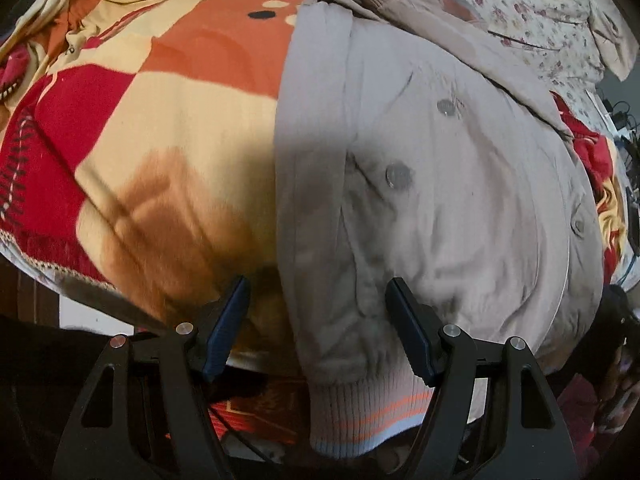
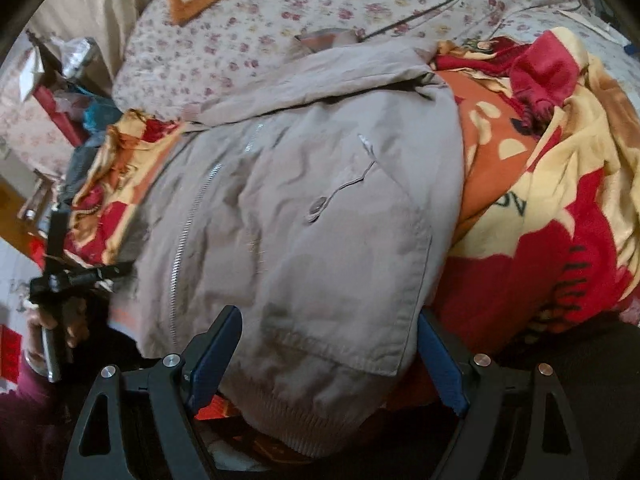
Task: Fold large clothes
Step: 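Move both tools down to the ribbed jacket hem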
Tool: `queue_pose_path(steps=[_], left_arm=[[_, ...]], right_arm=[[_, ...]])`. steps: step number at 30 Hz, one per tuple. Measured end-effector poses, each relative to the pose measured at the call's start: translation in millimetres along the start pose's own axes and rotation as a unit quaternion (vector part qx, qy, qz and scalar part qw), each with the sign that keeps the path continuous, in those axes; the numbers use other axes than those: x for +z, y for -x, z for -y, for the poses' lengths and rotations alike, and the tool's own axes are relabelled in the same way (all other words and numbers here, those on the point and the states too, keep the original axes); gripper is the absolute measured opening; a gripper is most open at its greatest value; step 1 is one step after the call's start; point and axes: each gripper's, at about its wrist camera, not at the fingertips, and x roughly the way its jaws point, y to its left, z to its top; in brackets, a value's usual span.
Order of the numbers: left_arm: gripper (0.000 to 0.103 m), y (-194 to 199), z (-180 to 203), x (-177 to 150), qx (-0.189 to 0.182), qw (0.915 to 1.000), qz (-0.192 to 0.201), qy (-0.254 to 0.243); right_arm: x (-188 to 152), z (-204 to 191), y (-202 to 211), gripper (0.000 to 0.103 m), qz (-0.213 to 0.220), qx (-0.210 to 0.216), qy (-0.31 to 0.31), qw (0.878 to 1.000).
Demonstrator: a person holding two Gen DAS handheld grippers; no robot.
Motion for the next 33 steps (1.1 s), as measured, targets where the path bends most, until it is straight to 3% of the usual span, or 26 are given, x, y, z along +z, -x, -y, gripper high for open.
queue_pose_path(steps=[4, 10, 12, 17, 22, 31, 33], left_arm=[[0.071, -3, 1, -1, 0.000, 1.0000, 0.000, 0.004], [0.072, -4, -2, -1, 0.000, 1.0000, 0.002, 0.003], [0.072, -3, -4, -2, -0.001, 1.0000, 0.002, 0.003], [0.072, -3, -7, -4, -0.005, 1.0000, 0.001, 0.005], [0.077, -6, -5, -5, -0.005, 1.0000, 0.002, 0.003], [0.077, -6, -6, -12, -0.023, 0.9994, -0.024, -0.002], [0.077, -10, -7, -14, -0.031, 0.9989, -0.036, 0.004]], right_arm=[[-6, 2, -6, 0.084, -0.034, 0.008, -0.007, 0.999], [-23, -20, -12, 0.079, -0.072, 0.044, 0.036, 0.996], [-23, -31, -9, 0.077, -0.062, 0.036, 0.060, 0.996], [-11, -44, 16, 0.076, -0.021, 0.103, 0.048, 0.993], [-12, -60, 7, 0.077, -0.010, 0.080, 0.101, 0.992], [-5, -41, -33, 0.079, -0.036, 0.109, 0.019, 0.993], [-8, -38, -32, 0.089, -0.035, 0.111, 0.013, 0.993]])
